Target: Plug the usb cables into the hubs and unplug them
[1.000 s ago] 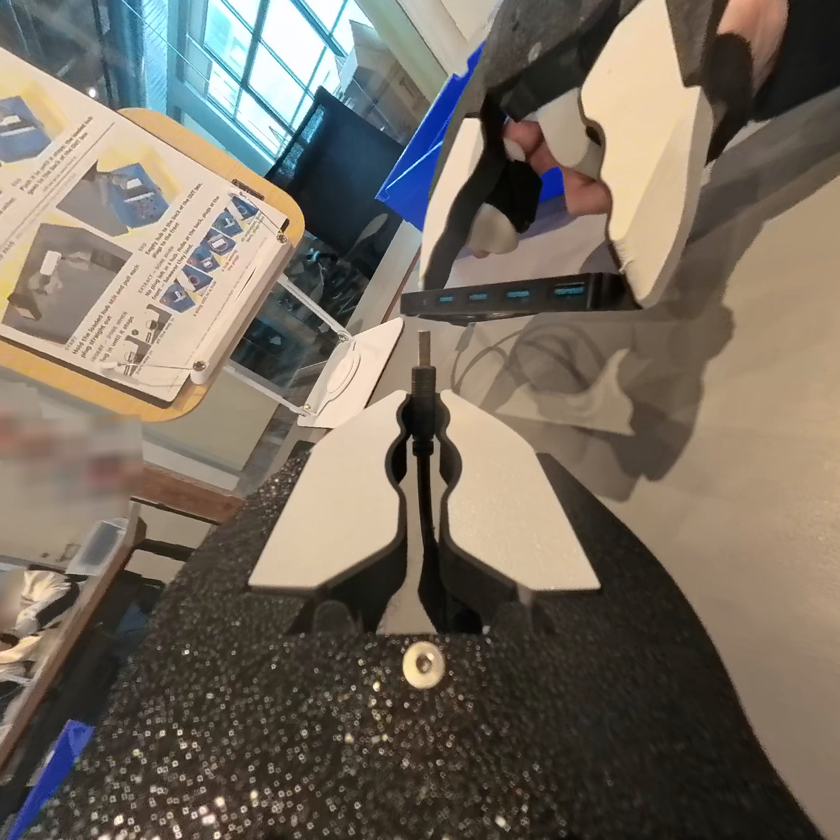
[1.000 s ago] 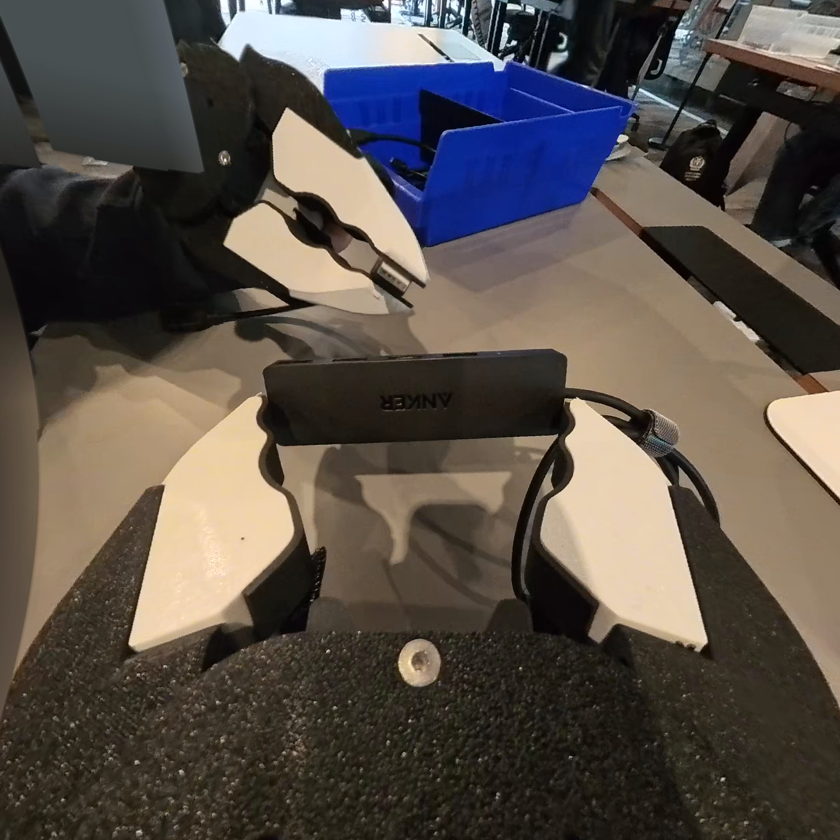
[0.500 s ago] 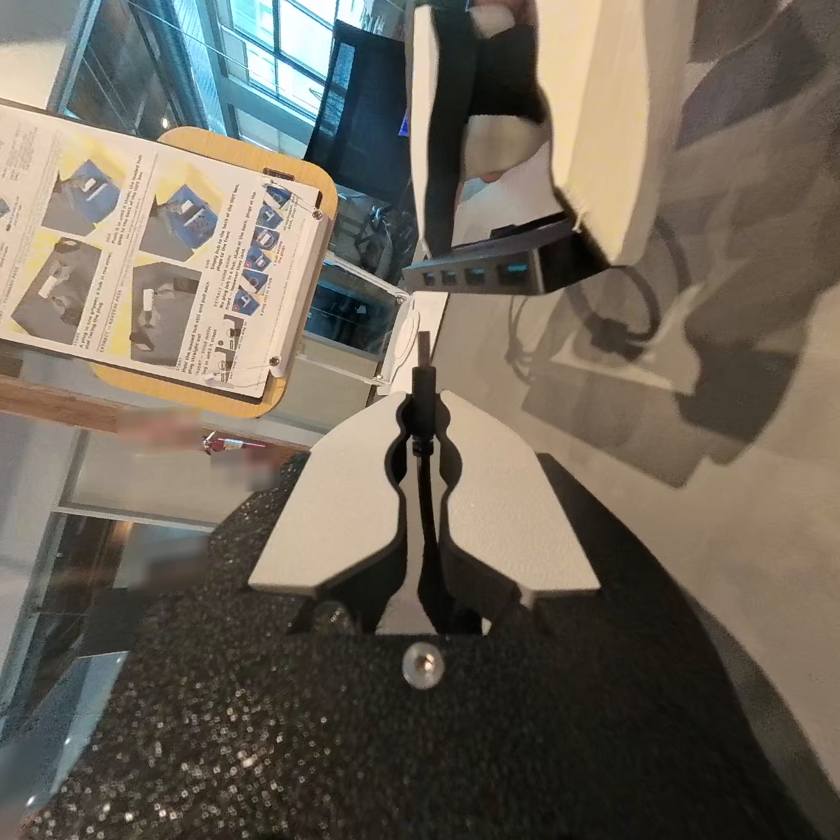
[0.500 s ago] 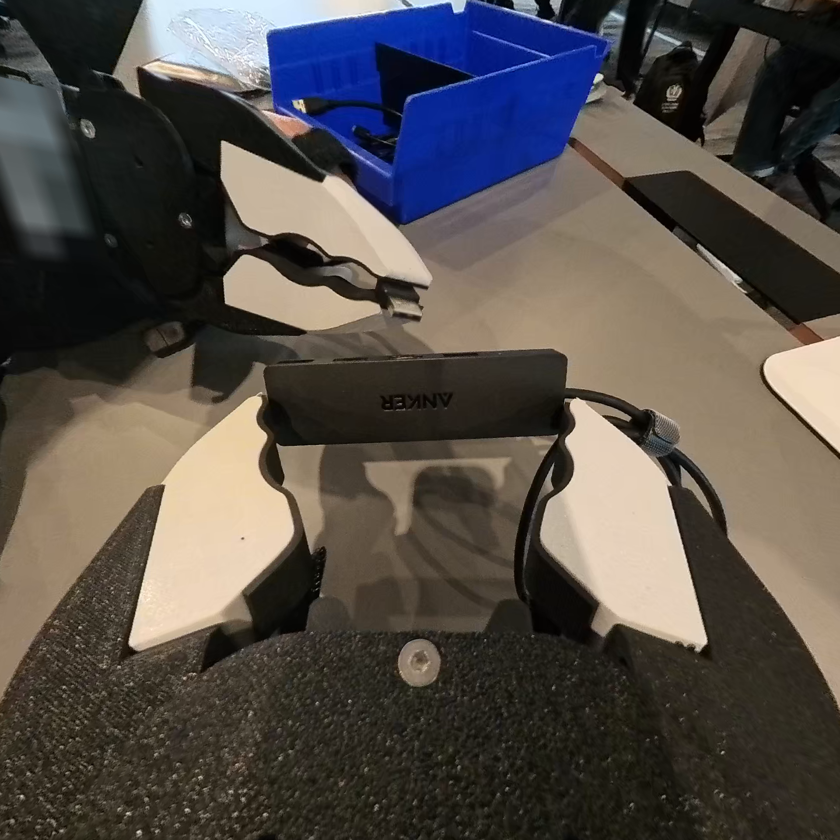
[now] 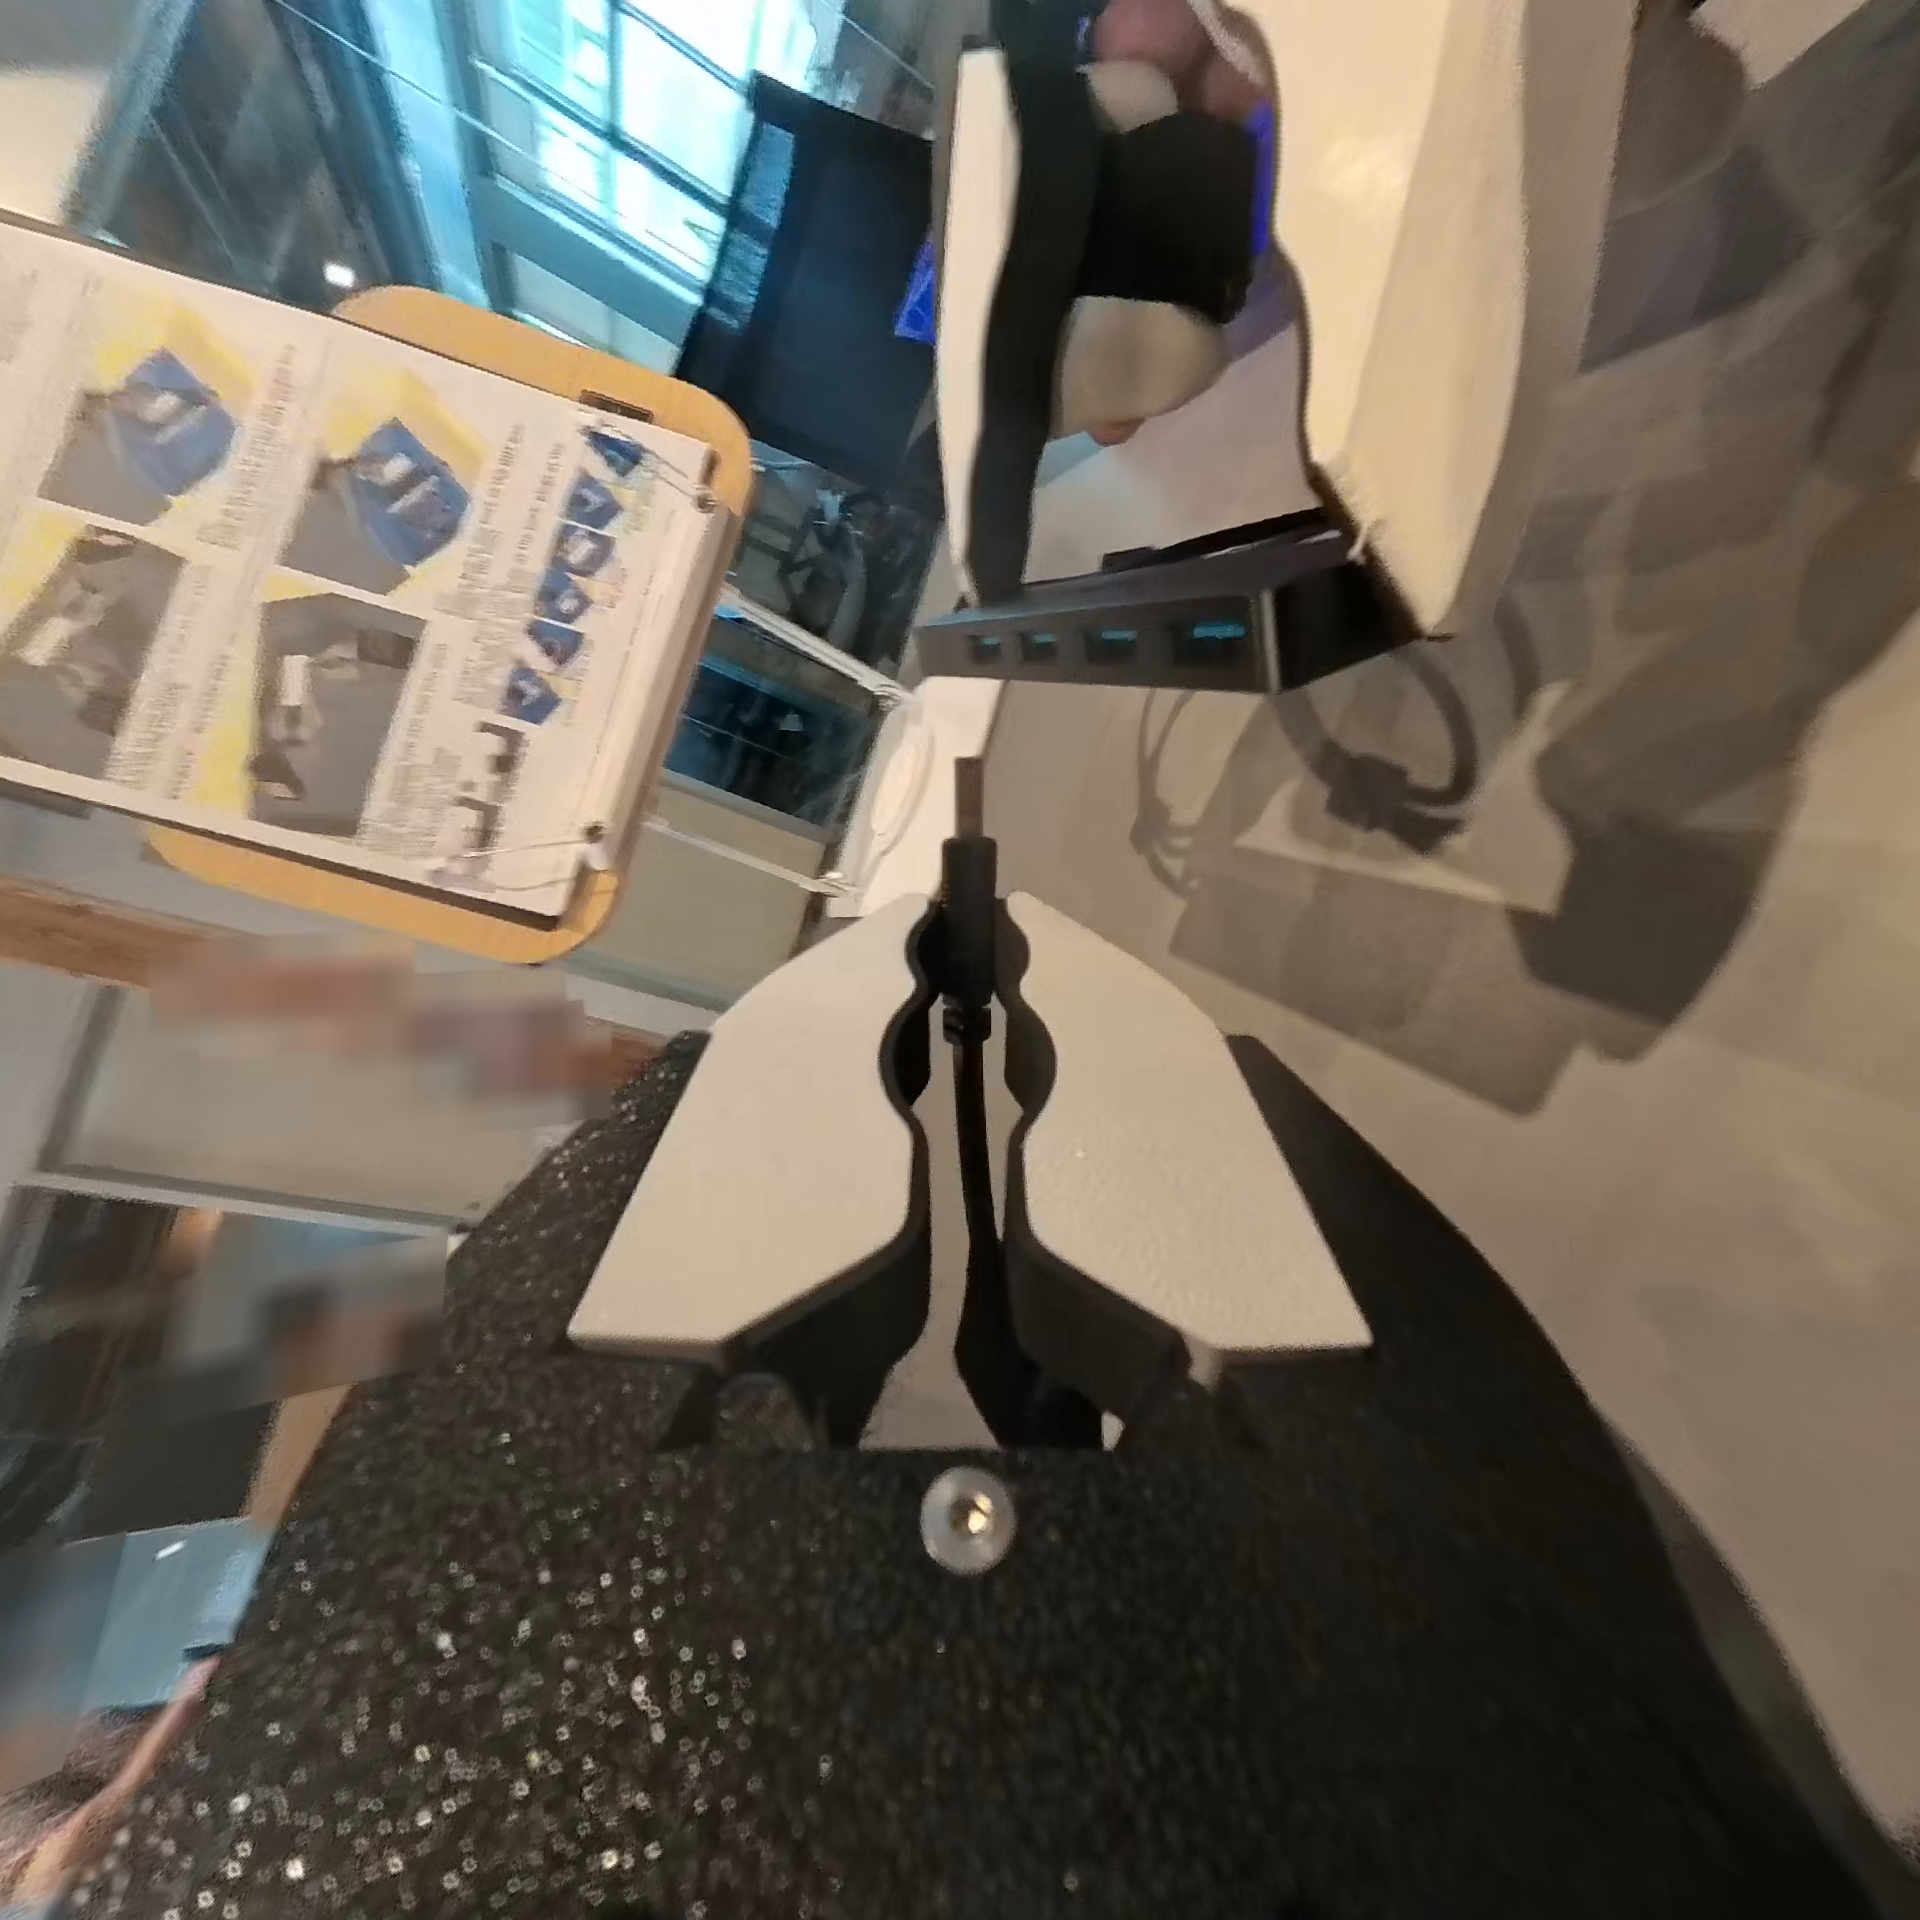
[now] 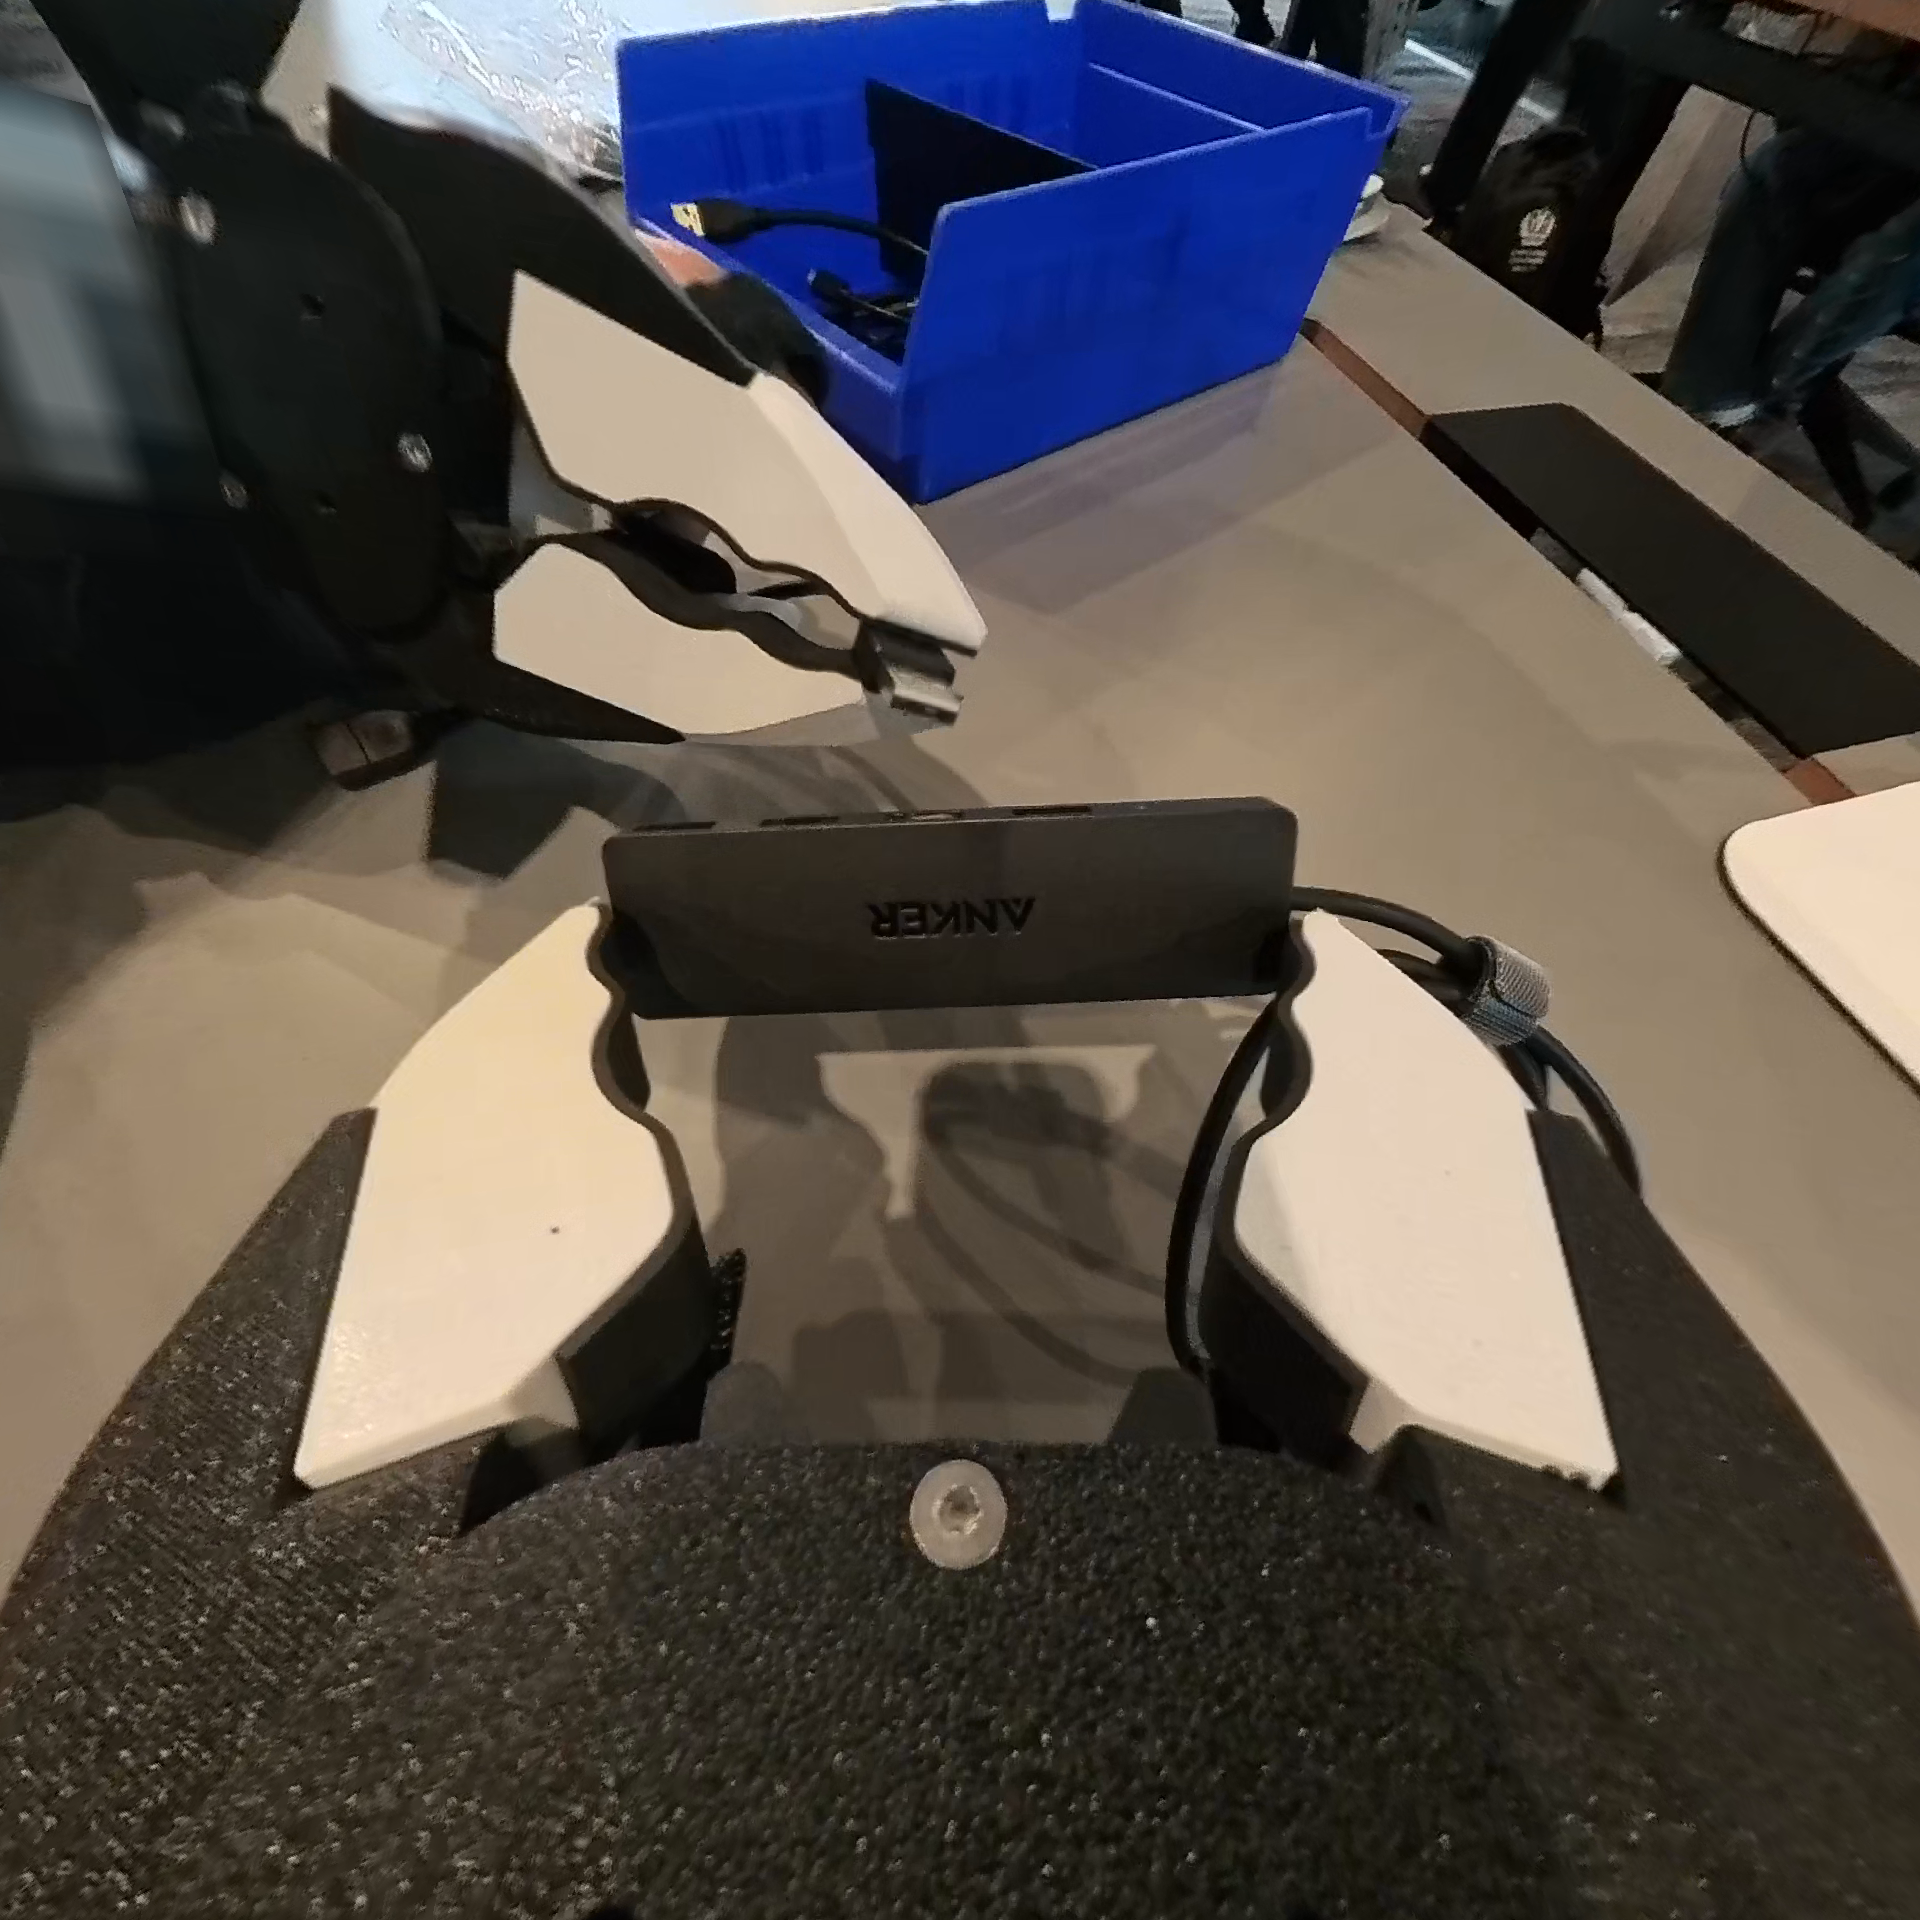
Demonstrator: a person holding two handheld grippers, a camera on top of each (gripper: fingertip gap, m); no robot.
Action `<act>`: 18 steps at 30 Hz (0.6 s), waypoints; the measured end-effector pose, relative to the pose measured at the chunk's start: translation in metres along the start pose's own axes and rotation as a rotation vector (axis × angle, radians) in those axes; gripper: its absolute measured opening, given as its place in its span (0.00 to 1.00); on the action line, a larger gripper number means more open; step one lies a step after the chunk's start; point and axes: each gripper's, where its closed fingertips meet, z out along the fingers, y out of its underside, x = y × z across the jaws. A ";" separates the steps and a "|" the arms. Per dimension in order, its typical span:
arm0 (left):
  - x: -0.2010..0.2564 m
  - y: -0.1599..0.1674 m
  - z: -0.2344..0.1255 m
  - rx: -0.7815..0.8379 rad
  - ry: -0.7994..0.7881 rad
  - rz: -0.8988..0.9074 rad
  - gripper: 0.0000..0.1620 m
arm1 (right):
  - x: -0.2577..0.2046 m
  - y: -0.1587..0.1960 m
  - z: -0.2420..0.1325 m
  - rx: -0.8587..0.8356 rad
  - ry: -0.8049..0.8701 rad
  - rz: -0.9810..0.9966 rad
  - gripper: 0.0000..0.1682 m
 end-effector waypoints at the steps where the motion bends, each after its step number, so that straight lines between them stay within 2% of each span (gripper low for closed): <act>1: 0.002 0.000 0.000 -0.001 0.028 -0.017 0.05 | 0.000 0.001 0.000 -0.005 0.006 -0.018 0.69; 3: 0.007 -0.002 -0.001 -0.001 0.126 -0.083 0.05 | 0.002 0.003 -0.001 -0.024 0.028 -0.066 0.69; 6: 0.017 -0.007 -0.005 -0.020 0.367 -0.233 0.05 | 0.005 0.008 -0.003 -0.061 0.062 -0.143 0.69; 8: 0.028 -0.013 -0.012 -0.023 0.584 -0.340 0.05 | 0.005 0.011 -0.004 -0.082 0.069 -0.195 0.69; 11: 0.046 -0.018 -0.031 -0.114 1.001 -0.525 0.05 | 0.005 0.015 -0.007 -0.110 0.077 -0.271 0.69; 13: 0.049 -0.025 -0.038 -0.134 1.202 -0.636 0.05 | 0.004 0.016 -0.008 -0.122 0.077 -0.320 0.69; 18: 0.054 -0.026 -0.035 -0.217 1.458 -0.782 0.05 | 0.003 0.028 -0.011 -0.209 0.094 -0.468 0.69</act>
